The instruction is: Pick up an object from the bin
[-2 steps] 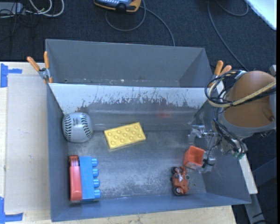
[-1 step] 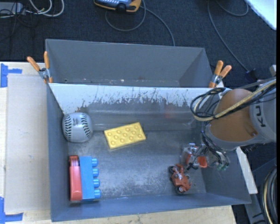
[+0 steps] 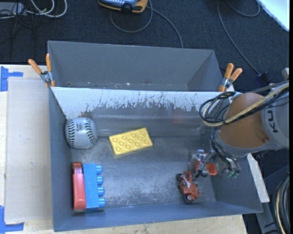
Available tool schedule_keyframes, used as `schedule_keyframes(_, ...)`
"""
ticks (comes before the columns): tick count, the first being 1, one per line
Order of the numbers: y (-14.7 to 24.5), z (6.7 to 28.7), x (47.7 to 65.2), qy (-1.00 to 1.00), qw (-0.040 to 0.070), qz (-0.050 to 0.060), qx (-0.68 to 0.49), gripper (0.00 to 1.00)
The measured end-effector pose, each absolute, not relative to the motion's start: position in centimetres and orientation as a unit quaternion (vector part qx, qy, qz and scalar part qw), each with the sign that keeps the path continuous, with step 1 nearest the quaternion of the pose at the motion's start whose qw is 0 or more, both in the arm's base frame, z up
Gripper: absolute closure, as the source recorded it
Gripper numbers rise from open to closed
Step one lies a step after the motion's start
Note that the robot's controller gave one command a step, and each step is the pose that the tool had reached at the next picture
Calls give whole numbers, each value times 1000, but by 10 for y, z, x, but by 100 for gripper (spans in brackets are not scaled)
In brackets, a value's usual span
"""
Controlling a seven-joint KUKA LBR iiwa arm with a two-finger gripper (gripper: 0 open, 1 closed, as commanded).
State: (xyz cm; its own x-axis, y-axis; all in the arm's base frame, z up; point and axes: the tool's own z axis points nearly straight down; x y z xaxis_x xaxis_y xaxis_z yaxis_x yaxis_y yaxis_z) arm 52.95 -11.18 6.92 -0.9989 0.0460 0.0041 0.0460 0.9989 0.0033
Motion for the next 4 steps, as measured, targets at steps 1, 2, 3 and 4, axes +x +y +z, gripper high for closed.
schedule_keyframes(1,-127,161,533,-1000,3,-2,9,0)
schedule_keyframes(2,-135,207,537,-1000,-2,-1,22,0)
schedule_keyframes(3,-134,162,534,-1000,-2,-1,22,0)
schedule_keyframes(4,-120,69,537,-997,-2,-1,-71,100)
